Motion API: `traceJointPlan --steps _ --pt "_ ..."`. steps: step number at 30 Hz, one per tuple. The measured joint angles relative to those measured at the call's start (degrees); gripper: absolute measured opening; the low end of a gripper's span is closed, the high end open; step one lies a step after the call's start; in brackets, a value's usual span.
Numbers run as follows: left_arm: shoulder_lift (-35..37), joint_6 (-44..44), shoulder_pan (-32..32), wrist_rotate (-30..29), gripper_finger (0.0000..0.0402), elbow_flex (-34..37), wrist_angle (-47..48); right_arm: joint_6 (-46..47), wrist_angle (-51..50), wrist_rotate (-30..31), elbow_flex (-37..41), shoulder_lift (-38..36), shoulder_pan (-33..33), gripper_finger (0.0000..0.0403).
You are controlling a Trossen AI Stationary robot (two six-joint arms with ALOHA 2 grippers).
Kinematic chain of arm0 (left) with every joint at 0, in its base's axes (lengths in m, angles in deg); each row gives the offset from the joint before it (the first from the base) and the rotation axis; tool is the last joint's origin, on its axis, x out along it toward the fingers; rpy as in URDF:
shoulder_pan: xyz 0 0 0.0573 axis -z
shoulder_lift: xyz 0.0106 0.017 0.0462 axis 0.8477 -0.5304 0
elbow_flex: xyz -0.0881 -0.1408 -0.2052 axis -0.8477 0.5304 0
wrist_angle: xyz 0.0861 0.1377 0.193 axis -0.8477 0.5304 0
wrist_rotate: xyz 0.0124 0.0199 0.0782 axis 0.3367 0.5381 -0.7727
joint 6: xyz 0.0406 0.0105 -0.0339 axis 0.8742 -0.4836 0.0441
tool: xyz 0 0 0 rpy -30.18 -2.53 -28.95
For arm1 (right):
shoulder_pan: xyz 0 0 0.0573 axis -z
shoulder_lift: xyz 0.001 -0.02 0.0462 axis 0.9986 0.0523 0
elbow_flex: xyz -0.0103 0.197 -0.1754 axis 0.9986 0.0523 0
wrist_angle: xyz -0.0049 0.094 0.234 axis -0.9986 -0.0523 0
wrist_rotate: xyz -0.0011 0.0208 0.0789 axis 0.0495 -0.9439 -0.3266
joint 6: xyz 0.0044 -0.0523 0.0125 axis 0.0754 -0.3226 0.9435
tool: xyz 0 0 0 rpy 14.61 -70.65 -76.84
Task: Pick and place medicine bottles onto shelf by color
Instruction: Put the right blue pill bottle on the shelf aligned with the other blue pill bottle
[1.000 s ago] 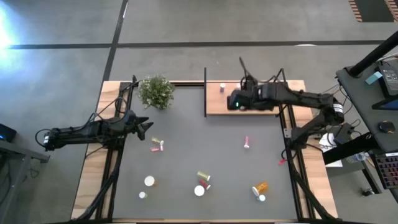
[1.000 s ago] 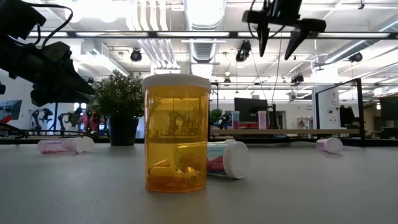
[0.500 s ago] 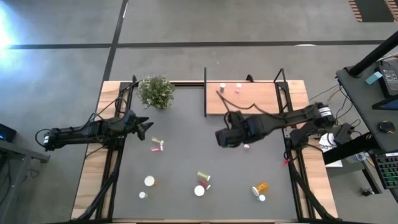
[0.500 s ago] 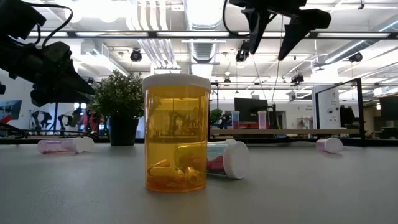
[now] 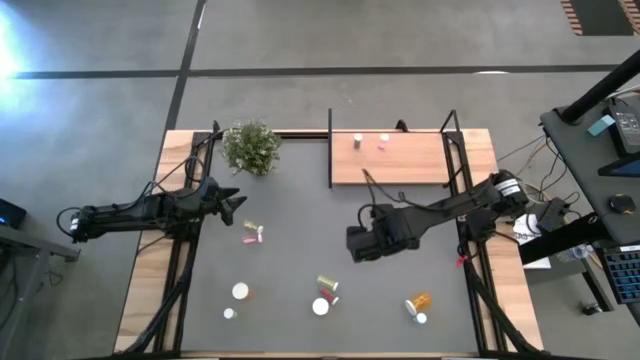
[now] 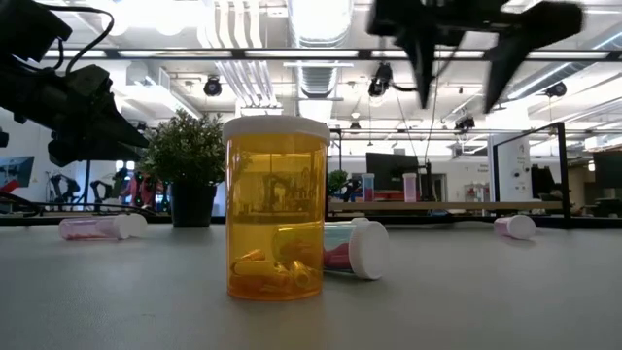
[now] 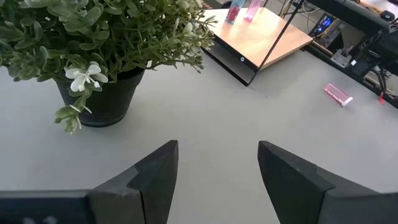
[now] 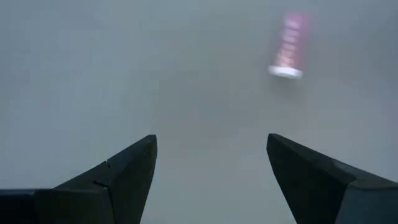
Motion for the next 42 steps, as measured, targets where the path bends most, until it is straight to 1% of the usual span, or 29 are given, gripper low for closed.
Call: traceJointPlan --steps 2,4,8,12,15,22,25,27,30,33,38,42 --pt "0.0 0.0 0.0 0.0 0.0205 0.0 0.0 5.3 -2.4 -0.9 0.5 0.0 -0.8 0.0289" --pt "0.0 0.0 0.0 0.0 0.0205 0.0 0.0 7.6 -4.2 -1.1 0.9 -0.1 -1.3 0.0285" --pt "0.0 0.0 0.0 0.0 0.0205 0.0 0.0 7.1 -6.3 -1.3 1.9 -1.2 -1.2 0.0278" --pt "0.0 0.0 0.0 0.0 0.0205 0.0 0.0 6.1 -5.1 -2.5 5.2 -3.1 0.0 0.0271" --pt "0.0 0.0 0.0 0.0 0.0205 0.0 0.0 3.7 -1.9 -5.7 9.3 -4.7 0.4 0.0267" --pt "0.0 0.0 0.0 0.0 0.0205 0.0 0.0 -0.1 11.6 -16.4 17.6 -7.1 0.3 0.0267" --pt "0.0 0.0 0.0 0.0 0.0205 0.0 0.0 -0.2 13.0 -20.6 19.0 -7.1 -0.6 0.0265" --pt "0.0 0.0 0.0 0.0 0.0205 0.0 0.0 0.8 13.9 -21.8 19.3 -7.1 -2.3 0.0264" --pt "0.0 0.0 0.0 0.0 0.0205 0.0 0.0 7.0 15.1 -20.0 19.0 -7.3 -6.5 0.0262" --pt "0.0 0.0 0.0 0.0 0.0205 0.0 0.0 16.8 15.3 -17.9 18.0 -7.6 -11.5 0.0262" --pt "0.0 0.0 0.0 0.0 0.0205 0.0 0.0 32.9 16.2 -17.0 17.9 -7.6 -19.1 0.0262" --pt "0.0 0.0 0.0 0.0 0.0205 0.0 0.0 42.3 19.1 -15.7 17.9 -7.2 -24.3 0.0263"
